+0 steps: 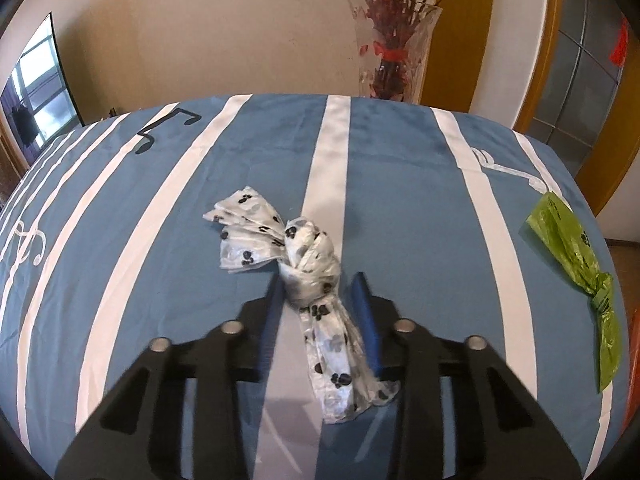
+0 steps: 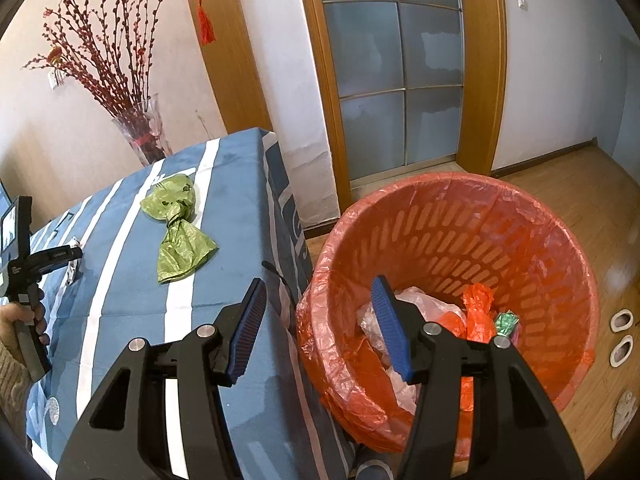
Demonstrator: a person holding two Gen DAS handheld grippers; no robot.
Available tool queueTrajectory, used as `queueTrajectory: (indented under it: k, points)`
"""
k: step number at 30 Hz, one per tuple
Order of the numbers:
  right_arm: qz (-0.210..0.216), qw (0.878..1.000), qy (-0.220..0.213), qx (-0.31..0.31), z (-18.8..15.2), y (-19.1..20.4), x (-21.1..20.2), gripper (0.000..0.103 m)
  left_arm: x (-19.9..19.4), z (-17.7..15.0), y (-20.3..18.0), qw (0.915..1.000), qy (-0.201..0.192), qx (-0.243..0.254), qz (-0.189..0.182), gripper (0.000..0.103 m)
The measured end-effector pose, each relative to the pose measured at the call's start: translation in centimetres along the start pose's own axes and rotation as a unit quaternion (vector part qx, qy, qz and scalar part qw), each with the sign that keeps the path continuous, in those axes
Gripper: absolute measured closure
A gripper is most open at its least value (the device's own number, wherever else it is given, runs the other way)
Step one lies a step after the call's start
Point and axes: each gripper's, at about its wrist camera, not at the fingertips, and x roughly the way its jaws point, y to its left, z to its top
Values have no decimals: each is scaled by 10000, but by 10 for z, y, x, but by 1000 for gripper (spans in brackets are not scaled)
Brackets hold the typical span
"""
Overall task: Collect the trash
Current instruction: 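Return the left gripper to the table and grasp the white patterned bag, then grasp the lime-green paw-print bag with the right gripper while the left gripper holds the white bag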
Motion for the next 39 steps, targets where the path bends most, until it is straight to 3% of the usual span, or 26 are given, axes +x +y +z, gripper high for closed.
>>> queueTrajectory:
  k: [8, 17, 28, 36, 39]
  points:
    - [45, 10000, -9, -27, 0, 4, 0, 47, -1, -1, -1, 9999, -29, 41, -148, 87]
    - [265, 9995, -28, -196, 8, 29, 4, 47, -13, -15, 6, 9993, -83, 147, -336, 87]
    - [735, 9953, 293, -561, 38, 111, 63, 47, -39, -40, 16, 9967, -129, 399, -694, 87]
    - [555, 9924, 468, -996, 48, 164, 108, 48, -43, -45, 12, 9945, -133, 514, -900, 87]
    - [420, 9906, 577, -1163, 47, 173, 117, 54, -42, -46, 10, 9941, -94, 526, -942, 87]
